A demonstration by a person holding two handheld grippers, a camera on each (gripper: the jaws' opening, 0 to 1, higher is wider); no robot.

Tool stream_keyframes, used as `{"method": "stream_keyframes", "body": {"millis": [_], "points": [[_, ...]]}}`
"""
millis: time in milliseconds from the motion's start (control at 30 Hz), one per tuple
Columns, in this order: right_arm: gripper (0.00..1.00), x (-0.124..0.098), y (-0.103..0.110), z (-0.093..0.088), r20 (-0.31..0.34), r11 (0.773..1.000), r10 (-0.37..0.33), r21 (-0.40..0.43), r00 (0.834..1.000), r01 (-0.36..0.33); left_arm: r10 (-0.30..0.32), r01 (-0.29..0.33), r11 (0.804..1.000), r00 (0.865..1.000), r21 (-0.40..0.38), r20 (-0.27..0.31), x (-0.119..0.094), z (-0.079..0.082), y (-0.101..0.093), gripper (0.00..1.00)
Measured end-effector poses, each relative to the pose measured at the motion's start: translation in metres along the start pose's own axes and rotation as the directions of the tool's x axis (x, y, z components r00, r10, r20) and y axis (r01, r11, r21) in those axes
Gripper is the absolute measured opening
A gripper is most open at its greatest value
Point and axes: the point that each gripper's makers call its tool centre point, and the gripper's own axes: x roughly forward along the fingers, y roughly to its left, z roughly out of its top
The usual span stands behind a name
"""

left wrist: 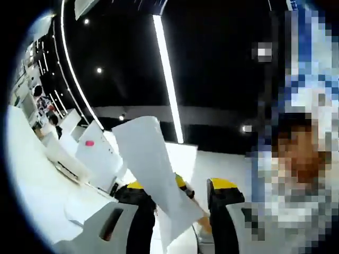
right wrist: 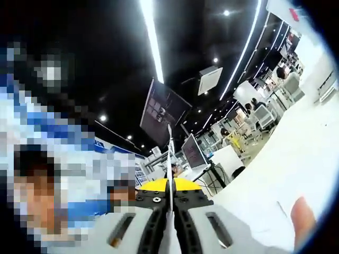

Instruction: Organize the stack of printing papers by aligning and flattening the scattered papers on the table

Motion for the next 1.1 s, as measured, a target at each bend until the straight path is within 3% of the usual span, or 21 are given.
{"method": "stream_keyframes", "body": {"millis": [67,133,167,200,267,333,400,467,600,767,1033,1100], "points": [[0.0,-0.001,-0.003,0.001,0.003,1.0,-0.002,0.026,1.0,0.001,0.0,0.0,1.0,1.0,0.019,0.006,0.001,0.0,-0.004,0.4],[0.0,0.0,-0.004,-0.002,0.0,1.0,-0.006,0.022,1.0,0.006,0.094,-0.085,0.985,0.994,0.147,-0.053,0.002,-0.01,0.011,0.4],[0.0,0.001,0.001,-0.006,-0.011,0.999,0.022,0.036,1.0,-0.022,0.102,-0.089,0.983,0.992,0.161,-0.071,0.002,-0.013,0.012,0.4],[0.0,0.001,0.004,-0.007,-0.015,0.998,0.041,0.046,0.999,-0.04,0.083,-0.074,0.985,0.995,0.153,-0.053,0.004,-0.013,0.008,0.4],[0.0,0.002,0.001,-0.011,-0.03,1.0,0.012,-0.013,0.999,-0.012,0.055,-0.045,0.979,0.998,0.2,-0.041,0.005,-0.012,0.003,0.43],[0.0,0.002,0.004,-0.01,-0.021,1.0,0.02,0.001,1.0,-0.02,0.086,-0.068,0.961,0.995,0.267,-0.057,0.006,-0.015,0.008,0.45],[0.0,0.001,0.009,-0.003,-0.006,0.999,0.042,0.003,0.999,-0.042,0.124,-0.091,0.954,0.987,0.287,-0.1,0.004,-0.021,0.014,0.46],[0.0,0.001,0.015,0.002,0.003,0.998,0.054,-0.021,0.999,-0.054,0.151,-0.114,0.949,0.983,0.293,-0.107,0.002,-0.022,0.021,0.5],[0.0,0.005,0.037,0.01,0.008,0.991,0.109,-0.076,0.994,-0.109,0.152,-0.125,0.965,0.983,0.23,-0.106,-0.006,-0.026,0.028,0.52],[0.0,0.012,0.048,0.0,-0.024,0.988,0.132,-0.074,0.991,-0.133,0.154,-0.131,0.97,0.983,0.203,-0.102,-0.006,-0.031,0.029,0.56],[0.0,0.014,0.029,-0.011,-0.043,0.993,0.115,-0.023,0.992,-0.116,0.147,-0.135,0.978,0.987,0.16,-0.067,-0.005,-0.025,0.03,0.58],[0.0,0.011,0.02,-0.01,-0.037,0.996,0.086,-0.015,0.996,-0.086,0.095,-0.095,0.993,0.995,0.072,-0.005,-0.006,-0.015,0.022,0.54]]}}
